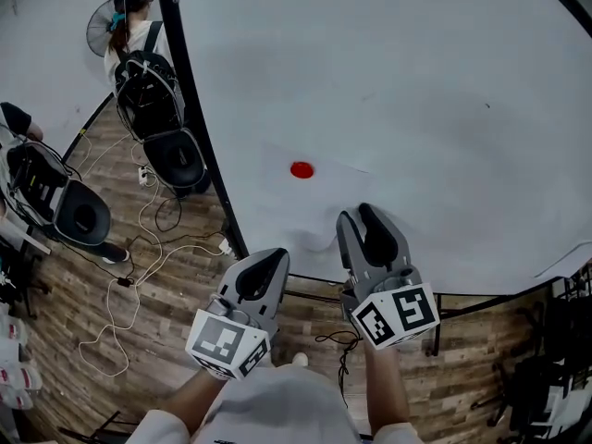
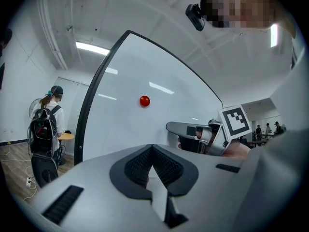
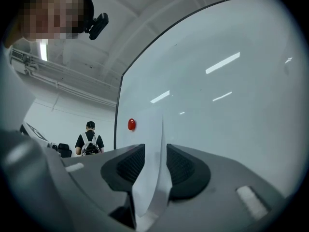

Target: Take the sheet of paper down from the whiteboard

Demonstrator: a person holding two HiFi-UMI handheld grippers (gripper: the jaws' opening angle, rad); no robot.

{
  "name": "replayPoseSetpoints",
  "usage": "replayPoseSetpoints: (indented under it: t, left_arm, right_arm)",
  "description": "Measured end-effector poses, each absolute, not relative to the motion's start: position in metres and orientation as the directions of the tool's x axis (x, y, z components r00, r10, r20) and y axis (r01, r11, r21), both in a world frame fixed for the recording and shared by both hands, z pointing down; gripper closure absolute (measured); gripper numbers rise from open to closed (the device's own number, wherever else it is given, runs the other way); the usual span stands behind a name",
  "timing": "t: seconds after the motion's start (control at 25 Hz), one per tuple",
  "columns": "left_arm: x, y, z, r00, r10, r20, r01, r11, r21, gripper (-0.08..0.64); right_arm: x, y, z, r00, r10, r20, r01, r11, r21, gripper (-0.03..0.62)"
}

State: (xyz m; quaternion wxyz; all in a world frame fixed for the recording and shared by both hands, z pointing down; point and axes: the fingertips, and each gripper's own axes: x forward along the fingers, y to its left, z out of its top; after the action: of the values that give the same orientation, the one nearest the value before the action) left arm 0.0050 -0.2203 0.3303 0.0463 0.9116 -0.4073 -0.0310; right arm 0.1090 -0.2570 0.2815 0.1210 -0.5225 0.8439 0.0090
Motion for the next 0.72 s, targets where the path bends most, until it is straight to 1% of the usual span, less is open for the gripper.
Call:
replayPoseSetpoints:
  t: [0.2,0.56,0.72]
  left_arm:
    - [0.006,-0.227,0.33,0.668,-0.744,-0.025,-0.737,-0.666,0.113,0.554]
    - [0.005,-0.227,0.324,0.671,-0.741,-0.035,-0.734,-0.671,0.105,0.554]
    - [0.004,-0.228,0.322,0.67,-0.741,-0.042,-0.735,-0.67,0.1,0.554]
  right_arm:
    - [0.111,-0.257,0.28,-0.433,-0.872,-0.226,-0.868,0.472,-0.156,0.456]
    - [0.099,-0.254,0.271,-0.47,-0.85,-0.24,-0.847,0.51,-0.149,0.457]
    - [0.105,-0.256,0.272,-0.456,-0.854,-0.25,-0.849,0.502,-0.167,0.466]
